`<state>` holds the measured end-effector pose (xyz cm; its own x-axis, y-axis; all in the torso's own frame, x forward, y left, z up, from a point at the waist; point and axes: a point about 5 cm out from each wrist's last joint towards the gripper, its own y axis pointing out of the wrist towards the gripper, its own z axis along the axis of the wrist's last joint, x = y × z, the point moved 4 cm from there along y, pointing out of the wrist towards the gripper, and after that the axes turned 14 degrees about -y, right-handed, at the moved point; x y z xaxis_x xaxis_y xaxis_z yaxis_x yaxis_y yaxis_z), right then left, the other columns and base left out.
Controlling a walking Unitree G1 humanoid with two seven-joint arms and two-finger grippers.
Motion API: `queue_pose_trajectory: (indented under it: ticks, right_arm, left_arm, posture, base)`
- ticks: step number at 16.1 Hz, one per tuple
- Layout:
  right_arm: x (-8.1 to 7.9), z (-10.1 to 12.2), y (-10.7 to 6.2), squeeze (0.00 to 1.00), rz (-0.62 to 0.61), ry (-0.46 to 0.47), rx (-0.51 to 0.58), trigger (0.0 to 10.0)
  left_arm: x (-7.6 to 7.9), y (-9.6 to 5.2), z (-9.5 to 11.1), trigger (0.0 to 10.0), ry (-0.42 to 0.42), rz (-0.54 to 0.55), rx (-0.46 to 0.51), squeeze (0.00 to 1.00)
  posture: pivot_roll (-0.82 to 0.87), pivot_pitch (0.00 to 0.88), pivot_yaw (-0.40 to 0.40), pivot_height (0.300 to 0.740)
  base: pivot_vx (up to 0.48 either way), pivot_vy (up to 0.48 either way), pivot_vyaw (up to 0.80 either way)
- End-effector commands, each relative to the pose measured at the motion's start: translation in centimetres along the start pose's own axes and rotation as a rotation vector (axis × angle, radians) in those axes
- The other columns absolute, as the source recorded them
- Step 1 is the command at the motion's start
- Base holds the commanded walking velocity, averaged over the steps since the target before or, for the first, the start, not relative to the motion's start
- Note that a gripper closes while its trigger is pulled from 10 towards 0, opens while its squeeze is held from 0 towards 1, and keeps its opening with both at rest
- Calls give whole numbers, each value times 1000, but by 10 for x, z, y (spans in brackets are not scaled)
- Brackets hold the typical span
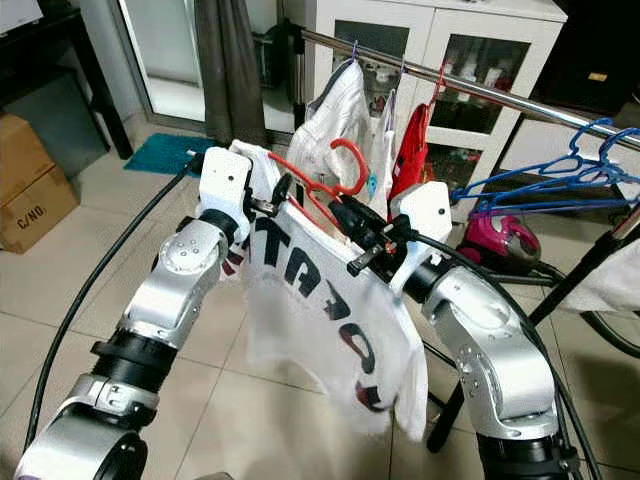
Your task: Hang hanger
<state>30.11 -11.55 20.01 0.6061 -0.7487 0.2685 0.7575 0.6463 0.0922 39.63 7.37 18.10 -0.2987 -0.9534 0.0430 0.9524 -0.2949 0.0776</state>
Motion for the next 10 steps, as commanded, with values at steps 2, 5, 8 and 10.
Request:
queue_pose_trajectory:
  ticks: [2,5,8,10]
  right_arm:
    - [12,15,-3,0,-31,-30,65,0]
    - [21,11,-4,0,-78,-32,45,0]
    - [25,9,-5,0,-103,-28,39,0]
    - [27,8,-5,0,-111,-28,39,0]
  left_arm:
    - [-8,1,0,10000,34,43,-10,0]
    - [2,-1,9,10000,61,34,34,0]
    - [15,-5,9,10000,39,13,52,0]
    - [7,-6,8,10000,52,72,45,0]
  posture:
    - [-1,0,-23,740]
    - [-1,0,-21,740]
    - [-3,0,-19,740]
    - [-5,0,-17,740]
  base:
    - [0,0,0]
    - [0,0,0]
    - [0,0,0]
    - [0,0,0]
